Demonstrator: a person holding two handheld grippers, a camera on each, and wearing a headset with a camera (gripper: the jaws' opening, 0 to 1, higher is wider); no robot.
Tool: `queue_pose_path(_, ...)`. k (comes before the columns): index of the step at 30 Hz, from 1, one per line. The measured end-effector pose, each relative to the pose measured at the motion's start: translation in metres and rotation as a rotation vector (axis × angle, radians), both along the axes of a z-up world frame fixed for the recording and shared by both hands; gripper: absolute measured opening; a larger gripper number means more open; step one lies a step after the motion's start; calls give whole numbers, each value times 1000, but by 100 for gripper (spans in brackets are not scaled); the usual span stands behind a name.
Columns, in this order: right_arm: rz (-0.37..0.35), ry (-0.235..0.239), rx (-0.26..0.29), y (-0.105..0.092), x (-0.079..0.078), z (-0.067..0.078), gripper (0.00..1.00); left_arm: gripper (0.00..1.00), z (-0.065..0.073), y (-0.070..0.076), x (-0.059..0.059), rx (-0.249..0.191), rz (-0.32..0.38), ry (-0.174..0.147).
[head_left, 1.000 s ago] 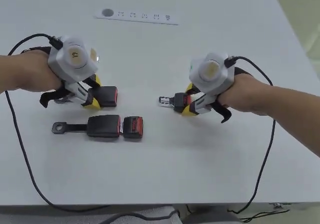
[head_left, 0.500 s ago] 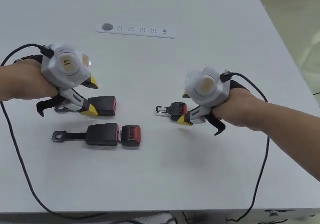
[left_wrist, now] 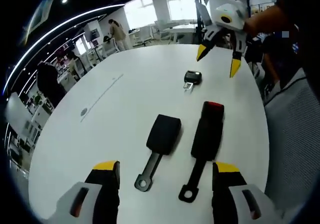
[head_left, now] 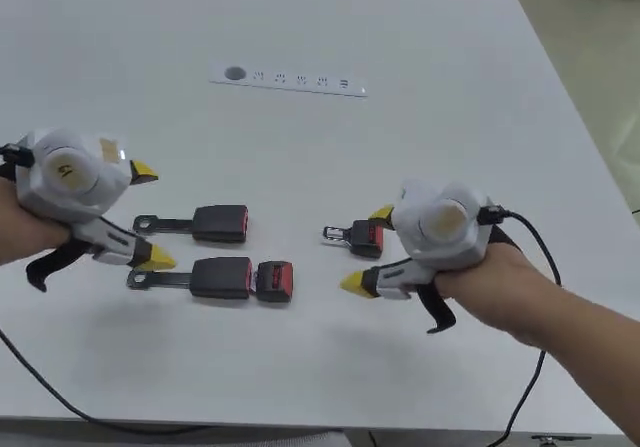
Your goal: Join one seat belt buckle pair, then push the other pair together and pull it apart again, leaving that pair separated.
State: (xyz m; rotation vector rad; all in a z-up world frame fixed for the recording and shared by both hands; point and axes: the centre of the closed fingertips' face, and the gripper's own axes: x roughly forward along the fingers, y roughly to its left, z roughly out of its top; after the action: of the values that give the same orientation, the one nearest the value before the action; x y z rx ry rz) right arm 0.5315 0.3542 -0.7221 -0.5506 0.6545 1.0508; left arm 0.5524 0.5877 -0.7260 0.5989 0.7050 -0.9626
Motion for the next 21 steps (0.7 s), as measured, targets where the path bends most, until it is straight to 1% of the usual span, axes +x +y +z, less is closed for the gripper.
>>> queue_pose_path(2, -21, -2, 17, -1, -4, 1, 63, 79, 0, 10, -12, -4, 26, 5)
queue_pose_path(4, -52, -1, 35, -4, -8, 1, 65, 80, 2, 14, -22, -23, 78, 9)
queue_pose_path(5, -86, 0, 49, -7, -12, 2, 67, 80, 5, 17, -27, -48, 117, 7)
queue_pose_path(6, -104, 0, 59, -9, -12, 2, 69, 82, 9, 18, -32, -79, 151, 7)
queue_pose_path(7, -126, -5, 63, -12, -13, 1, 74, 84, 9, 23, -34, -103, 169, 5)
queue_pose_path(8, -168, -11, 64, -17, -12, 0, 81, 88, 10, 26, -37, -121, 191, 3)
queue_pose_path(9, -198, -6, 71, -19, -12, -1, 90, 94, 9, 28, -40, -139, 208, 14)
queue_pose_path(10, -210, 25, 92, -19, -16, -8, 93, 96, 8, 30, -43, -140, 217, 24)
queue_pose_path(11, -215, 35, 92, -21, -17, -10, 94, 97, 7, 31, -46, -136, 228, 32)
queue_pose_path(12, -215, 36, 92, -22, -21, -8, 94, 97, 7, 32, -48, -133, 230, 32)
queue_pose_path(14, -205, 31, 84, -21, -27, -9, 94, 98, 4, 39, -50, -124, 250, 36)
queue_pose_path(16, -202, 15, 81, -22, -27, -9, 96, 100, 5, 36, -52, -133, 262, 36)
queue_pose_path(17, -202, 15, 82, -22, -29, -9, 96, 100, 5, 39, -54, -135, 268, 34)
queue_pose_path(18, -206, 14, 86, -21, -30, -8, 98, 100, 4, 40, -55, -138, 274, 35)
queue_pose_path(19, -220, 2, 97, -21, -29, -5, 100, 100, 5, 39, -56, -141, 278, 37)
queue_pose_path(20, -219, 7, 100, -21, -31, -5, 100, 100, 4, 38, -58, -146, 282, 39)
queue_pose_path(21, -225, 5, 104, -20, -32, -4, 100, 100, 2, 43, -61, -146, 287, 43)
